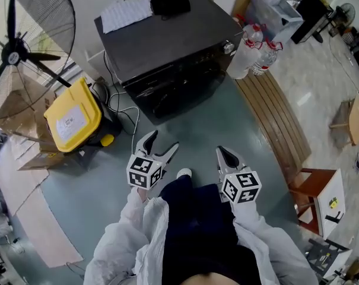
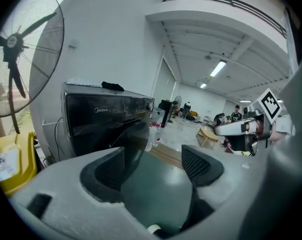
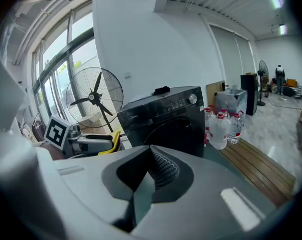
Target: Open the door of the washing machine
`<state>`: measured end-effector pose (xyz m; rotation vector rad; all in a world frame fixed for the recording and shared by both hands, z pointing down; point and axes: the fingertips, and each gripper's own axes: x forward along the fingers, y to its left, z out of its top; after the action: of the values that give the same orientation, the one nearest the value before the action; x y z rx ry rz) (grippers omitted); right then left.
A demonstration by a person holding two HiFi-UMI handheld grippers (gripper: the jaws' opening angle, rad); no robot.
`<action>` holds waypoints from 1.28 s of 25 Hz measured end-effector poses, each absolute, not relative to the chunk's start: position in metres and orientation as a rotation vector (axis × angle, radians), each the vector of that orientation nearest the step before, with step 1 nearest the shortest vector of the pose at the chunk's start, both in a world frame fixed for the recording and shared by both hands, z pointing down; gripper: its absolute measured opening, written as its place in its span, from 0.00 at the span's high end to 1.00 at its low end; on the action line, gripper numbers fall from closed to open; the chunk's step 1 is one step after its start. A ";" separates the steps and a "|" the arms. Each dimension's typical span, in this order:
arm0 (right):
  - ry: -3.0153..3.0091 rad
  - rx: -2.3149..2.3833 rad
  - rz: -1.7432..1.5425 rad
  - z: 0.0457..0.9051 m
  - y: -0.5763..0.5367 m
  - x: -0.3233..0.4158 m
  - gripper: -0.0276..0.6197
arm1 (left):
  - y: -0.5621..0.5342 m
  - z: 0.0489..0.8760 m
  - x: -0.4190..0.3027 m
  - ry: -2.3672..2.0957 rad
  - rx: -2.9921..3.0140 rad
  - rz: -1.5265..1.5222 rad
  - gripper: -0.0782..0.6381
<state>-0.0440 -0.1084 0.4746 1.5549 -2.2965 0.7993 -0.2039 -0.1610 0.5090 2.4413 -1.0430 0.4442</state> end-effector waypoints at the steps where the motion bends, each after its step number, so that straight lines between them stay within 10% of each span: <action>1: -2.284 1.553 0.802 0.480 -0.115 -0.042 0.94 | -0.169 0.518 -0.203 -1.031 2.438 0.467 0.41; 32: -2.304 1.049 0.962 0.608 -0.343 -0.023 0.94 | -0.363 0.740 -0.226 -1.279 2.047 0.963 0.47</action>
<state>-0.0228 -0.3429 0.6080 1.0488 -2.3038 0.9615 -0.2264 -0.3630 0.7403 2.0473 -1.2787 0.9633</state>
